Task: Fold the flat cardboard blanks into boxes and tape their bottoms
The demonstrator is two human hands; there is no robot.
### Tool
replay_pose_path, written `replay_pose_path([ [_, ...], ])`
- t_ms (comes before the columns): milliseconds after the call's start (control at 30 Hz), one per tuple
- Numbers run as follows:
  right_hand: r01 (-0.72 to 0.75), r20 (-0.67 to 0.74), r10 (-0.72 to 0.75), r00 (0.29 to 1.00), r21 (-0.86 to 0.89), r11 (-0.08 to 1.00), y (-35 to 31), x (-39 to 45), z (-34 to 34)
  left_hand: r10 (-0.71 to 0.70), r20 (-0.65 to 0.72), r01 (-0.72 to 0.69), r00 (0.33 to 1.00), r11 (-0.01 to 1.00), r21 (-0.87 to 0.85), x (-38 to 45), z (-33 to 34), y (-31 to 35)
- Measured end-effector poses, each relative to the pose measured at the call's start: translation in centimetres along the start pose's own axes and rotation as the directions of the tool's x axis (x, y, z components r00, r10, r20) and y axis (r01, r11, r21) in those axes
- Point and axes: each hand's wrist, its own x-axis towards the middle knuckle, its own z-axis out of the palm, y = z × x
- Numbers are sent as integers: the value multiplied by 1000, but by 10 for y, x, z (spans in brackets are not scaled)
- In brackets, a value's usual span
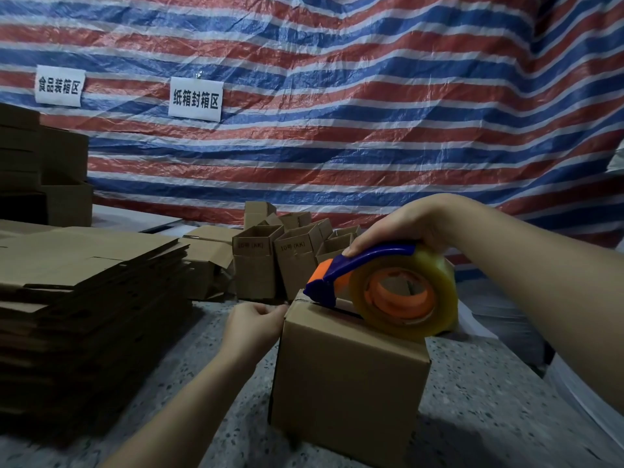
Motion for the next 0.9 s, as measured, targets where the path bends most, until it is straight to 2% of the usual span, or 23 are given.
replay_pose_path([
  [167, -3, 15, 3, 1000, 8, 1000, 0, 0, 0, 3, 102, -11, 995, 997, 75, 0, -6, 3],
  [333, -2, 9, 2, 1000, 8, 1000, 2, 1, -1, -87, 120, 75, 989, 993, 95, -1, -12, 1],
  [400, 8, 0, -8, 1000, -15, 1000, 3, 1, -2, -65, 103, 51, 993, 990, 132, 0, -18, 2],
  [467, 9, -9, -9, 1000, -23, 1000, 2, 0, -2, 31, -7, -30, 999, 995, 95, 0, -25, 7],
  [533, 10, -12, -11, 1000, -27, 1000, 1, 0, -1, 204, -87, -196, 975, 976, 89, -3, -28, 20],
  [600, 14, -16, -14, 1000, -32, 999, 1, 0, -1, 356, 27, -357, 934, 923, 144, -12, -24, 33],
  [667, 7, -29, -8, 1000, -27, 1000, 0, -1, 0, 377, 204, -413, 903, 894, 174, -21, -16, 36],
  [733, -1, -35, 0, 999, -29, 1000, -2, -3, 2, 380, 317, -454, 869, 867, 206, -27, -10, 30],
  [800, -3, -39, 1, 999, -34, 999, -3, -4, 3, 423, 355, -526, 834, 803, 280, -28, -10, 21],
  [900, -5, -27, 4, 1000, -36, 999, -5, -4, 2, 518, 356, -628, 778, 604, 491, -23, -15, 11],
])
